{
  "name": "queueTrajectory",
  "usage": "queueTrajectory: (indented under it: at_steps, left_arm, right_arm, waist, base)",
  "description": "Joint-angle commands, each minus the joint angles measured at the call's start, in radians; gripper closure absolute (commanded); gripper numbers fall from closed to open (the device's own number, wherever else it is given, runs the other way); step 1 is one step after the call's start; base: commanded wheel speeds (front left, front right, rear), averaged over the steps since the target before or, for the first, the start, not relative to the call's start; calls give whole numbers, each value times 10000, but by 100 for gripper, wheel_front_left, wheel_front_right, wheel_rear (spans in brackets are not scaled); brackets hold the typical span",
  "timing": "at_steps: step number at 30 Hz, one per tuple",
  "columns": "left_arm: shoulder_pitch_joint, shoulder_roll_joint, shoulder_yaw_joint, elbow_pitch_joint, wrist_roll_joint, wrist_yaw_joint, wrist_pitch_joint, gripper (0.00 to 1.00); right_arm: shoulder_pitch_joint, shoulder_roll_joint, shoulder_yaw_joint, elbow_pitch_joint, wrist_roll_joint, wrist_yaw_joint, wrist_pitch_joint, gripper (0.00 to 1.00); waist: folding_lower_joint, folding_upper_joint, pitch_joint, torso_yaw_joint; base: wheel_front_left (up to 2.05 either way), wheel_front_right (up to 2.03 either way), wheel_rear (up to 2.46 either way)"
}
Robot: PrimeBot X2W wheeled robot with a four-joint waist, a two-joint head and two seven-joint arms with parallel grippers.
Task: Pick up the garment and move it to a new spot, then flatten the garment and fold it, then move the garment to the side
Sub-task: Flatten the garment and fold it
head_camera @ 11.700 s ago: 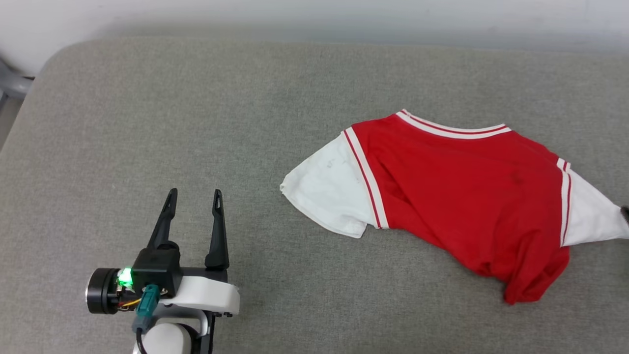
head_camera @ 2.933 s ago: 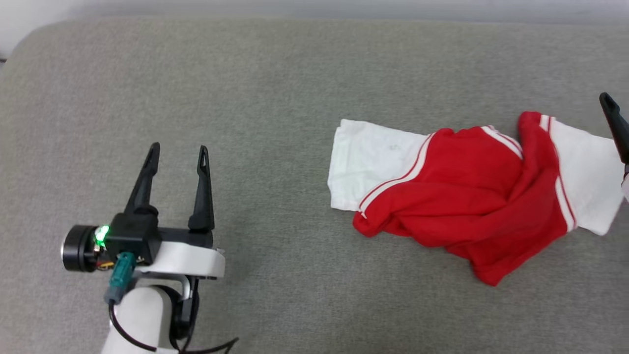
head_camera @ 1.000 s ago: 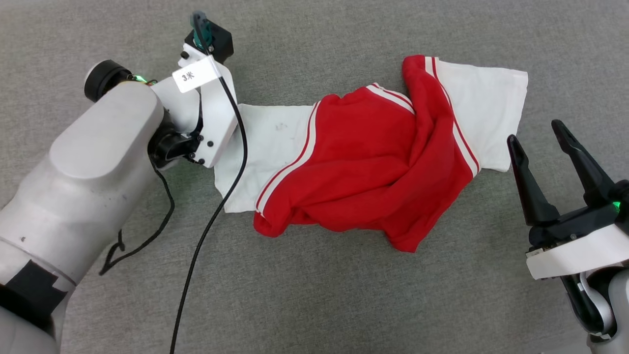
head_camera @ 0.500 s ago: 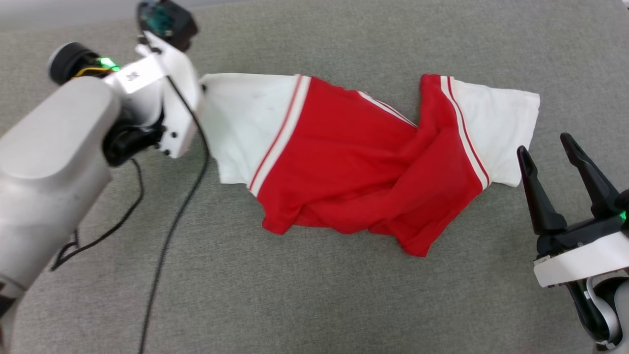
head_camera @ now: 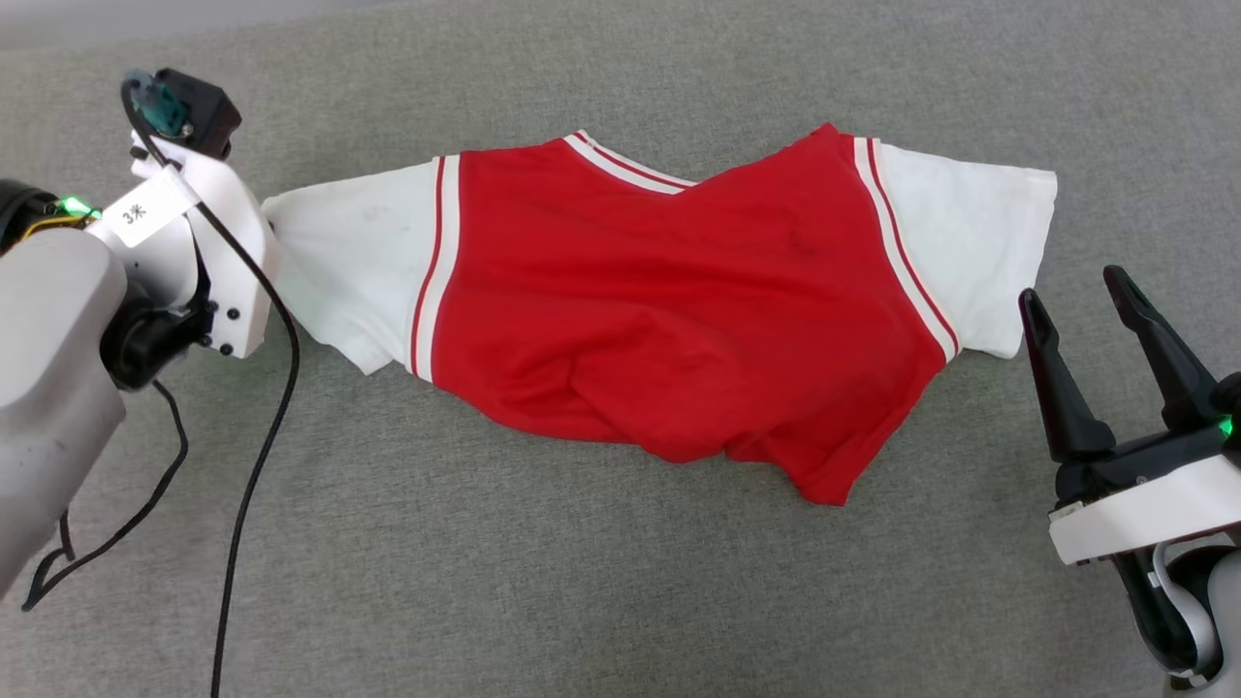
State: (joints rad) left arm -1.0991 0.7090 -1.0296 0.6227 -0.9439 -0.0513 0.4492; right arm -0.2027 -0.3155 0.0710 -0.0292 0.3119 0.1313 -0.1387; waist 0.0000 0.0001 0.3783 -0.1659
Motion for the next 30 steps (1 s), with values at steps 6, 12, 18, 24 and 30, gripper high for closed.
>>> queueTrajectory:
  at_steps: [6, 12, 18, 24, 30]
  left_arm:
    - [389, -308, -110, 656, 16, 54, -285, 100]
    - [88, -551, -125, 1113, 274, -81, -977, 0]
    - [-798, -531, 151, 1082, 51, -372, -787, 0]
    - [-1712, -434, 79, 804, -387, -609, 872, 0]
    - [-1983, -336, -257, 624, -769, -694, 2606, 0]
  right_arm:
    - [-203, 128, 61, 100, -49, -11, -45, 0]
    - [-154, 187, -19, 128, -111, -11, -14, 0]
    - [40, 208, -151, 16, -152, -11, 68, 0]
    - [145, 259, -88, -145, -125, -11, 151, 0]
    - [-50, 274, 103, -237, -63, -11, 167, 0]
  waist:
    - [0, -1, 111, -153]
    - [0, -1, -15, -65]
    - [0, -1, -246, 146]
    - [0, -1, -217, 145]
    - [0, -1, 17, -93]
  base:
    - [0, 0, 0]
    - [0, 0, 0]
    - [0, 0, 0]
    - [0, 0, 0]
    - [0, 0, 0]
